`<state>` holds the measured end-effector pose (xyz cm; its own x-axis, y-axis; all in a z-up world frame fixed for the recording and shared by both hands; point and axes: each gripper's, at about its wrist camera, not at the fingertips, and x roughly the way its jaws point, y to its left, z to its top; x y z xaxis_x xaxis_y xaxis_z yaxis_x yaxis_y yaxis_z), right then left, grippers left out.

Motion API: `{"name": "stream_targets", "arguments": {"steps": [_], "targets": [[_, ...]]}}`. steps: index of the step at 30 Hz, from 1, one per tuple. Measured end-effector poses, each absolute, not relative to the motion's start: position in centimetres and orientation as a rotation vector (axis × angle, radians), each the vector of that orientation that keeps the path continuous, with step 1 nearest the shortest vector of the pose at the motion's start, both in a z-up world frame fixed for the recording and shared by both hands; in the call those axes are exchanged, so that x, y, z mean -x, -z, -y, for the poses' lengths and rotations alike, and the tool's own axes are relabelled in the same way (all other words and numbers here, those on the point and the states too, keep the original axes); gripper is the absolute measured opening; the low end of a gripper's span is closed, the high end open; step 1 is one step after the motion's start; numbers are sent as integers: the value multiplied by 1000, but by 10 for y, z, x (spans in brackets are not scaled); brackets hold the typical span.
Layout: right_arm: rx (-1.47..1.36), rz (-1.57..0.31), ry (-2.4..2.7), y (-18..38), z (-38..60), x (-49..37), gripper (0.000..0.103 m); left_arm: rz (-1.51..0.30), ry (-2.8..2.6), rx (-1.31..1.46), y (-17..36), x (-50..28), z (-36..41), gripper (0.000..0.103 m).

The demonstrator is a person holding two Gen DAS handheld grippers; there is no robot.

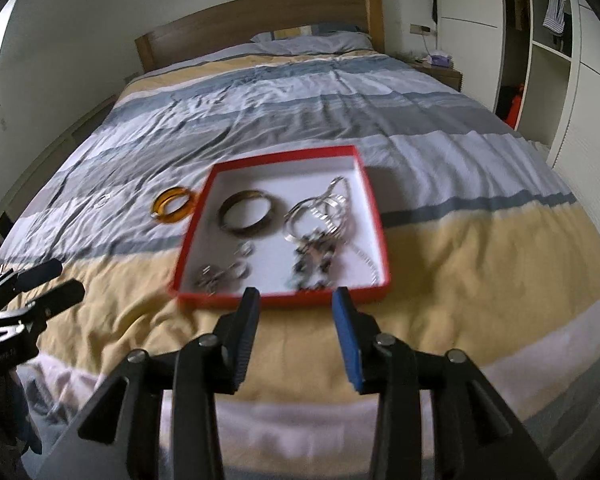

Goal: Organize jewelry

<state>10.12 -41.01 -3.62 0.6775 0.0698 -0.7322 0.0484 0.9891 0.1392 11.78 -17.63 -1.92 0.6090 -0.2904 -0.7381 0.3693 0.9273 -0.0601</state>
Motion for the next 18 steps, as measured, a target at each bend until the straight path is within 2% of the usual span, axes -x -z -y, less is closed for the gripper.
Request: {"name": "stream_targets", "arguments": {"steps": [7,13,18], "targets": [[-166,-799,-34,28,383,-64,47,-830,335,-82,11,-85,138,71],[-155,-779,-58,20,359,-44,52,-789,271,-68,4,-58,112,84],[-131,-768,-92,15,335,-32,56,-756,206,-50,-3,-40,89,85]]}}
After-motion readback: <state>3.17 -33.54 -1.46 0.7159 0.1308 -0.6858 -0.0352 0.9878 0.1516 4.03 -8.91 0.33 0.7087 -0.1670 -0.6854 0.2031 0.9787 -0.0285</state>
